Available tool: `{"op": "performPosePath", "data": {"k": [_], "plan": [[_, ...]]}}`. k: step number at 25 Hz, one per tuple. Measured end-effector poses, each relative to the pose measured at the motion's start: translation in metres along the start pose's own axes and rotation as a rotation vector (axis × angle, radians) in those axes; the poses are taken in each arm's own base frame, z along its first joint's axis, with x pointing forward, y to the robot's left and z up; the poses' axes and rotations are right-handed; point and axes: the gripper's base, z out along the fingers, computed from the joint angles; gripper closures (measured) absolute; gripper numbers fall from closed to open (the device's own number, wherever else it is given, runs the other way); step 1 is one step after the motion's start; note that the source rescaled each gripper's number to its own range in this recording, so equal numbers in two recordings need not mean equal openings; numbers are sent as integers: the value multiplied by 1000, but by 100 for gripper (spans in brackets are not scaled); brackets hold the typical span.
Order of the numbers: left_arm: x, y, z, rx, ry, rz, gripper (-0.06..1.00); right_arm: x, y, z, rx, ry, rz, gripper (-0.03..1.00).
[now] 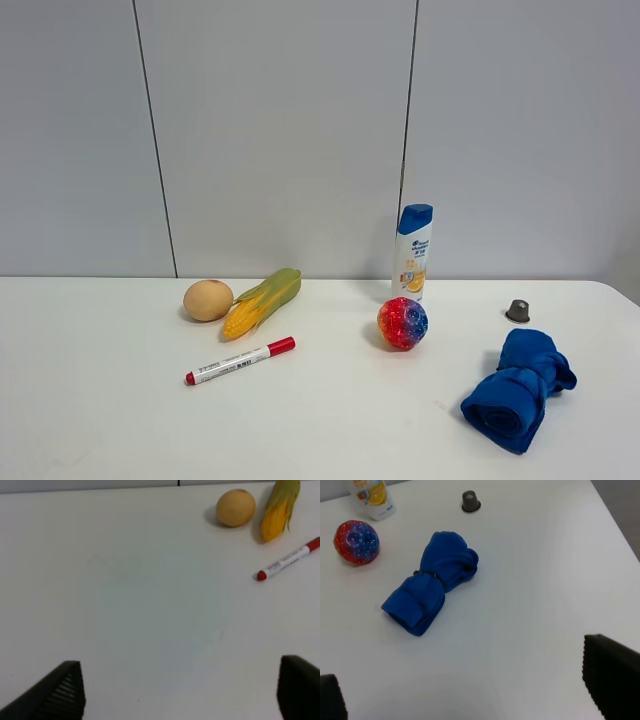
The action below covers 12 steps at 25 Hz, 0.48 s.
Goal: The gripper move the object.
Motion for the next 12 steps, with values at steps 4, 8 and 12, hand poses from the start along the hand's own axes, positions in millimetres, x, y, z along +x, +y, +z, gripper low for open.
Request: {"op": "performPosePath", "data": {"k": [4, 8, 12], "plan": [[0, 0, 0, 0, 0, 0, -6, 0, 0, 0, 0, 0, 0, 2], [0, 0, 0, 0, 0, 0, -6, 0, 0, 0, 0, 0, 0, 2], [0, 0, 0, 0, 0, 0, -6, 0, 0, 0, 0, 0, 0, 2]]}}
